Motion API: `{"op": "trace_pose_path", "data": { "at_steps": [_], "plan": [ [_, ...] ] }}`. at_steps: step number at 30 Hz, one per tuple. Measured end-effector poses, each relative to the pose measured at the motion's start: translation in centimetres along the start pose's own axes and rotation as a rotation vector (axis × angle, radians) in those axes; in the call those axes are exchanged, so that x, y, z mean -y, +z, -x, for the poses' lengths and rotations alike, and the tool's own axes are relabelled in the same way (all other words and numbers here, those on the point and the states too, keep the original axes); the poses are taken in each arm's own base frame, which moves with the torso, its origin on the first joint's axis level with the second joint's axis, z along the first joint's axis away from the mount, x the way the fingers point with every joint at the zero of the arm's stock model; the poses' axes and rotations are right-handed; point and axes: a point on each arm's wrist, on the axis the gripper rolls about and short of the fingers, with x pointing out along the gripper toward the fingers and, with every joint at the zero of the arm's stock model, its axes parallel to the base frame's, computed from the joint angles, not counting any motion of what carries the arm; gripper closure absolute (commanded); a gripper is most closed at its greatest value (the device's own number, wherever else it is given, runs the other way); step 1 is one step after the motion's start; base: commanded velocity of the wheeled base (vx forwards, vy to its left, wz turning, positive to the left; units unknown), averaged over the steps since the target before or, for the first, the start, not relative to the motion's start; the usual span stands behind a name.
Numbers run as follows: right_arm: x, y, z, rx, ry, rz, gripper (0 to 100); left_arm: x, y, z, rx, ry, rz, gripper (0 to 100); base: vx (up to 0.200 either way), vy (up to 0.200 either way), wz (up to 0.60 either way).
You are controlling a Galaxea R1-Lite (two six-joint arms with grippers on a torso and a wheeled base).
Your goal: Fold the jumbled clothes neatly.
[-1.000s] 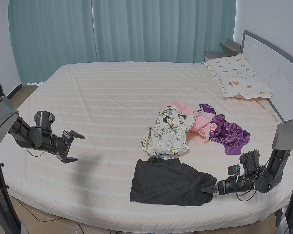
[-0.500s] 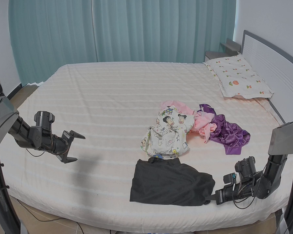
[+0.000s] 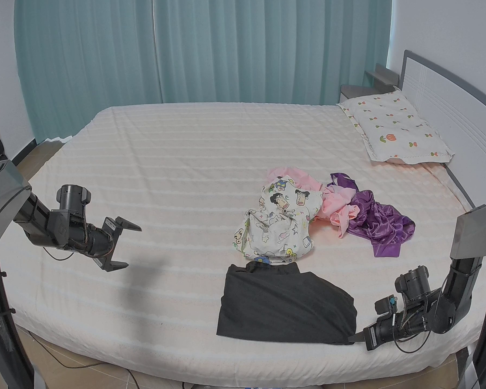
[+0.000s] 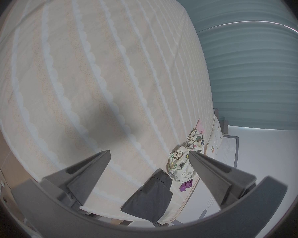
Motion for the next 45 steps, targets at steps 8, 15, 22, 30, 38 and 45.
{"op": "trace_pose_path", "data": {
  "at_steps": [8,15,22,30,38,45],
  "plan": [
    [1.3,1.3,0.4,0.066,-0.019,-0.038,0,0.0,0.0,0.0,0.000,0.000,0.000,0,0.000,0.000,0.00],
    [2.2,3.9,0.1,0.159,-0.021,-0.242,0,0.0,0.0,0.0,0.000,0.000,0.000,0,0.000,0.000,0.00],
    [2.1,7.8,-1.6,0.275,-0.054,-0.410,0,0.0,0.0,0.0,0.000,0.000,0.000,0,0.000,0.000,0.00],
    [1.8,9.7,-4.3,0.302,-0.064,-0.435,100,0.0,0.0,0.0,0.001,0.000,0.000,0,0.000,0.000,0.00],
    [1.7,9.8,-5.2,0.296,-0.063,-0.433,100,0.0,0.0,0.0,0.001,0.001,0.000,0,0.000,0.000,0.00],
    [1.7,10.1,-5.2,0.312,-0.057,-0.448,100,0.0,0.0,0.0,0.000,0.001,-0.001,0,0.000,0.000,0.00]
  ]
}}
